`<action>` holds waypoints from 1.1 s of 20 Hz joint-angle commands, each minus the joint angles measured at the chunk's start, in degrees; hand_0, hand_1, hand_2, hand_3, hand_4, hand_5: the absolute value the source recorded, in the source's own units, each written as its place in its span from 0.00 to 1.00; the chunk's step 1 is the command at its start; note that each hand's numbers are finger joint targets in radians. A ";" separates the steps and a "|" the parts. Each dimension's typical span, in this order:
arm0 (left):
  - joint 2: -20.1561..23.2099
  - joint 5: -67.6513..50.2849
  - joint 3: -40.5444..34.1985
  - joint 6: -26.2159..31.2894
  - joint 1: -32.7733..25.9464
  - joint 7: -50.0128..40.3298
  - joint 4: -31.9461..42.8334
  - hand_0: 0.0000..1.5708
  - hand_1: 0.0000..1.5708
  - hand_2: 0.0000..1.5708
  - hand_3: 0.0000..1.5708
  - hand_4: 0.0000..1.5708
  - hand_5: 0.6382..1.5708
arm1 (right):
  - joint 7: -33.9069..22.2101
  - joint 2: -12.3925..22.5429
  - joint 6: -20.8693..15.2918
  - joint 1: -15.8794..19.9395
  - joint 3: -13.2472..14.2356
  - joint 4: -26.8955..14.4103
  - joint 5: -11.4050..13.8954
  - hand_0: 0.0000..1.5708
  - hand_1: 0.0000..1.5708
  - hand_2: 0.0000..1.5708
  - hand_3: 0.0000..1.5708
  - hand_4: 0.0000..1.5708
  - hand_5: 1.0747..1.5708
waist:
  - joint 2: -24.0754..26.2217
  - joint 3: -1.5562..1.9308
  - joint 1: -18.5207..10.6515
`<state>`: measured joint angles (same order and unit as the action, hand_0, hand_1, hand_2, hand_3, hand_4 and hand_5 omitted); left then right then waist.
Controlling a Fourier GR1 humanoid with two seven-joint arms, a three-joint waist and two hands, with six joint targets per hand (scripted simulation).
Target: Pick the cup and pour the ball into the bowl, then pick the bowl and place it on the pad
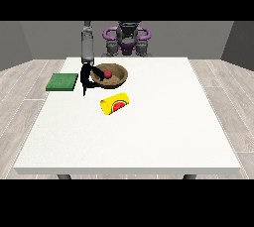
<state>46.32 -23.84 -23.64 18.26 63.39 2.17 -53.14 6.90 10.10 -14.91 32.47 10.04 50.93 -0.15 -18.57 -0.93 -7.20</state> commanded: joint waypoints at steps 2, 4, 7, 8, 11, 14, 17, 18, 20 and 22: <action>2.59 0.92 -2.18 2.55 -4.45 2.87 8.89 0.00 0.00 0.00 0.00 0.00 0.97 | -17.72 3.86 -0.21 3.11 -5.75 4.73 5.13 1.00 1.00 1.00 1.00 0.80 0.77 | 6.33 0.61 5.48; 4.16 2.20 -3.40 2.46 -6.74 6.76 11.06 0.00 0.00 0.00 0.00 0.00 0.97 | -22.45 4.76 1.02 5.61 -6.51 7.05 5.31 1.00 1.00 1.00 1.00 0.80 0.80 | 5.60 0.72 7.55; 7.65 0.07 -5.41 6.77 -7.84 6.81 13.08 0.00 0.00 0.00 0.00 0.00 0.97 | -23.31 7.28 3.93 7.55 -3.87 6.87 3.05 1.00 1.00 1.00 1.00 0.80 0.81 | 4.18 0.87 7.17; 6.69 0.46 -5.26 6.40 -9.96 8.23 12.57 0.00 0.00 0.00 0.00 0.00 0.97 | -22.82 5.75 3.64 4.15 -4.56 5.96 3.34 1.00 1.00 1.00 1.00 0.80 0.83 | 5.40 0.89 7.54; 8.27 0.93 -5.76 4.19 -8.44 9.14 11.44 0.00 0.00 0.00 0.00 0.00 0.97 | -18.24 10.41 8.02 5.04 -2.99 4.24 2.82 1.00 1.00 1.00 1.00 0.82 0.87 | 1.61 0.92 8.77; 8.31 0.60 -5.76 5.31 -9.29 10.64 10.45 0.00 0.00 0.00 0.00 0.00 0.96 | -14.48 12.82 9.25 4.40 -1.28 2.21 2.69 1.00 1.00 1.00 1.00 0.83 0.90 | -0.04 0.94 8.59; 6.49 1.83 -3.88 1.94 -9.76 8.76 8.90 0.00 0.00 0.00 0.00 0.00 0.96 | -14.50 13.29 11.49 4.43 -1.41 0.12 2.64 1.00 1.00 1.00 1.00 0.83 0.90 | 2.83 0.97 9.45; 4.74 1.83 -3.00 -0.78 -6.60 8.05 6.94 0.00 0.00 0.00 0.00 0.00 0.97 | -12.58 11.98 8.79 7.31 -1.83 -1.10 4.11 1.00 1.00 1.00 1.00 0.83 0.90 | -0.19 1.00 9.01; 7.14 1.09 -4.79 1.89 -9.42 9.06 9.41 0.00 0.00 0.00 0.00 0.00 0.96 | -11.71 16.42 14.02 4.45 0.76 -1.32 1.46 1.00 1.00 1.00 1.00 0.83 0.91 | 0.69 0.96 10.62; 7.10 -0.18 -4.82 2.21 -8.68 7.62 6.60 0.00 0.00 0.00 0.00 0.00 0.96 | -7.44 21.53 16.92 5.58 4.63 -5.32 -0.24 1.00 1.00 1.00 1.00 0.83 0.93 | -0.90 1.02 8.73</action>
<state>53.32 -22.97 -28.19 20.43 54.90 10.61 -44.71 -5.15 26.56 -1.65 38.15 10.84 49.49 1.47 -18.22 0.04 2.05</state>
